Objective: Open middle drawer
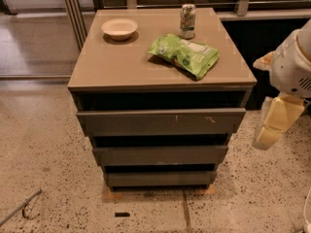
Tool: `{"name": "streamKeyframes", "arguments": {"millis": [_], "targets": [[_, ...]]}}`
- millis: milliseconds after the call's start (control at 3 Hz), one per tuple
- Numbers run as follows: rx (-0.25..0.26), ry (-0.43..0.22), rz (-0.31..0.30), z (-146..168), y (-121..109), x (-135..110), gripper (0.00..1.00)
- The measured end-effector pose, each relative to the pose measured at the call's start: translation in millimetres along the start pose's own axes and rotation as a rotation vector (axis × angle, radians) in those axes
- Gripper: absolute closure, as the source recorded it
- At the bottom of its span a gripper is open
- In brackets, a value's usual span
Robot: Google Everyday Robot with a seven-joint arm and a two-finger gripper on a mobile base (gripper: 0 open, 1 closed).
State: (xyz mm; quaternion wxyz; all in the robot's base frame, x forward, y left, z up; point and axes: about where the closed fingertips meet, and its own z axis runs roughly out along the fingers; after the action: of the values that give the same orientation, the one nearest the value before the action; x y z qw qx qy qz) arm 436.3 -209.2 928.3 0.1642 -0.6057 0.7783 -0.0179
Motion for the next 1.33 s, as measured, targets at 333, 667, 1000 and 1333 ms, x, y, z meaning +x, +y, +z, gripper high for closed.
{"name": "streamKeyframes", "arguments": {"millis": [333,667,1000,1333], "targets": [[-0.043,-0.018,-0.019,63.6,18.1,6.2,0.0],[-0.13,-0.032,-0.015,136.8,35.3,18.3,0.0],[-0.13,-0.032,-0.015,136.9,35.3,18.3,0.0],[-0.098,-0.04,-0.076,155.5,38.7,20.2,0.0]]}}
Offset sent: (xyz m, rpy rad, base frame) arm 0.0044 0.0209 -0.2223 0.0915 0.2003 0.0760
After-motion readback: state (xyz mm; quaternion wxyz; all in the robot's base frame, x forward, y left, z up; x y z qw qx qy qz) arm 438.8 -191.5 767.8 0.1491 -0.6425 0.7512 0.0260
